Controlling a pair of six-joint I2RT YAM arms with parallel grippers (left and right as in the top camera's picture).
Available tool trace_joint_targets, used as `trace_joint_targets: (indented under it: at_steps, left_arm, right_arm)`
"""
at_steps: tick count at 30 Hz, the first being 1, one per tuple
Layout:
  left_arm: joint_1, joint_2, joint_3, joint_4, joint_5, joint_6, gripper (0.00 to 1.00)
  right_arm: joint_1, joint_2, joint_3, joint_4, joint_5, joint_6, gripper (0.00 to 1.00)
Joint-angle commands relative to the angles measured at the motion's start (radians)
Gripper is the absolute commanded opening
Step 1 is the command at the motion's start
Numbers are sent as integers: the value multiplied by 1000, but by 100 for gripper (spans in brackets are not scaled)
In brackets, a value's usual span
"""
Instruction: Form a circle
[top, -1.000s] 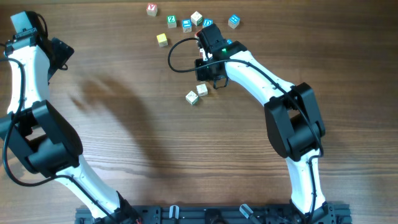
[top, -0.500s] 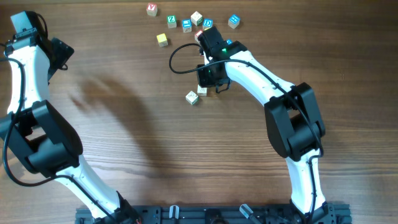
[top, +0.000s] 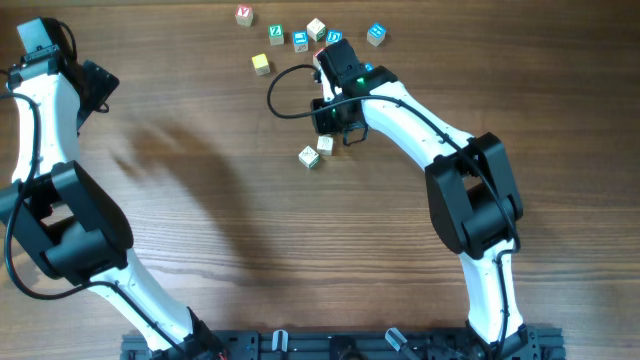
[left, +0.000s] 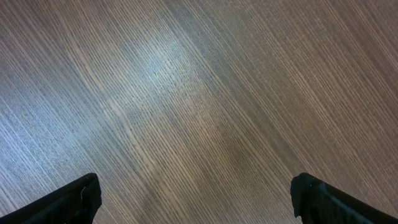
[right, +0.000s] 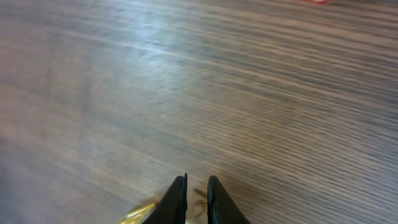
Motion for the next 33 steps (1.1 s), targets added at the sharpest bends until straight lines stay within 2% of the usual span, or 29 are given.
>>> trace_joint_targets:
  at_steps: [1, 10, 15, 21, 25, 29, 33]
  left_arm:
    - [4, -12, 11, 0, -2, 8, 100]
    - [4, -12, 11, 0, -2, 8, 100]
    - [4, -12, 11, 0, -2, 8, 100]
    - [4, -12, 11, 0, -2, 8, 100]
    - [4, -12, 11, 0, -2, 8, 100]
    - [4, -12, 11, 0, -2, 8, 100]
    - [4, -12, 11, 0, -2, 8, 100]
  right_arm:
    - [0, -31, -4, 2, -58, -69, 13]
    - [6, -31, -4, -80, -58, -99, 13]
    - [8, -32, -4, -97, -58, -147, 16]
    - [9, -32, -4, -80, -57, -144, 17]
    - [-4, -32, -3, -27, -32, -87, 16]
    - [-4, -32, -3, -3, -158, -138, 13]
    - [3, -32, -3, -32, -169, -143, 11]
